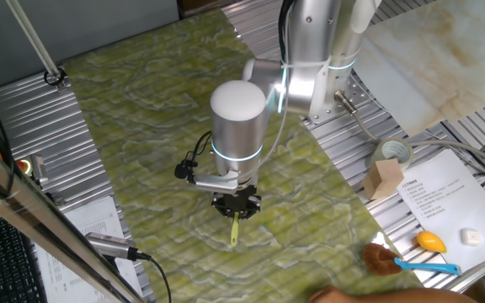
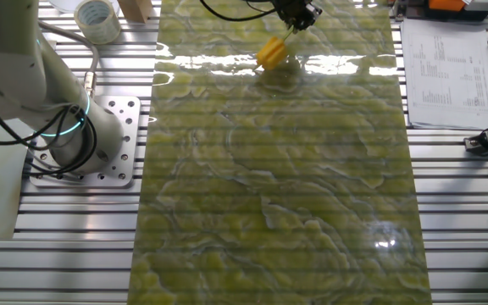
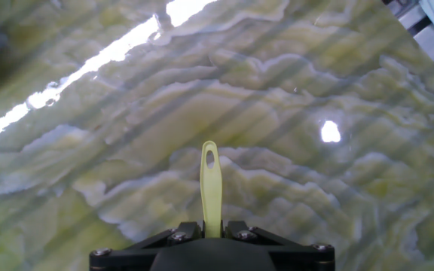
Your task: Scrub the table with a brush
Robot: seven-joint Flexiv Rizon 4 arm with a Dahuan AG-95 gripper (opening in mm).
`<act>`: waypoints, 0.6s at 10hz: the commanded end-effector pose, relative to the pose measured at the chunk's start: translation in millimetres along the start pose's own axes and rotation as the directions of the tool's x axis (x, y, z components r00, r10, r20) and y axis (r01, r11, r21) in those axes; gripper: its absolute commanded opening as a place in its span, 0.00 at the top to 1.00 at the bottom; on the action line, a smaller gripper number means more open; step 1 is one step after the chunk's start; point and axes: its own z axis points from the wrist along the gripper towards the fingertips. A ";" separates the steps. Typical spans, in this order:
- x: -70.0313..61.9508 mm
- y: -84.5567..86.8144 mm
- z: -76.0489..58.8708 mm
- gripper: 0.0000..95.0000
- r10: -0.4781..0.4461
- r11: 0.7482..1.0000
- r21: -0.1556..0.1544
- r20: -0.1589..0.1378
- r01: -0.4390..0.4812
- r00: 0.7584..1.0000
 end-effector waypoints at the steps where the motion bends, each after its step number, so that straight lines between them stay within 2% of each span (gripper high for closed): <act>1: 1.0 -0.6 3.4 1.00 -0.001 1.000 0.001 0.000 0.001 1.000; 3: 1.1 -0.5 5.2 1.00 0.002 1.000 0.001 0.000 -0.002 1.000; 6: 1.7 -0.3 10.8 1.00 -0.006 1.000 0.008 0.016 0.005 1.000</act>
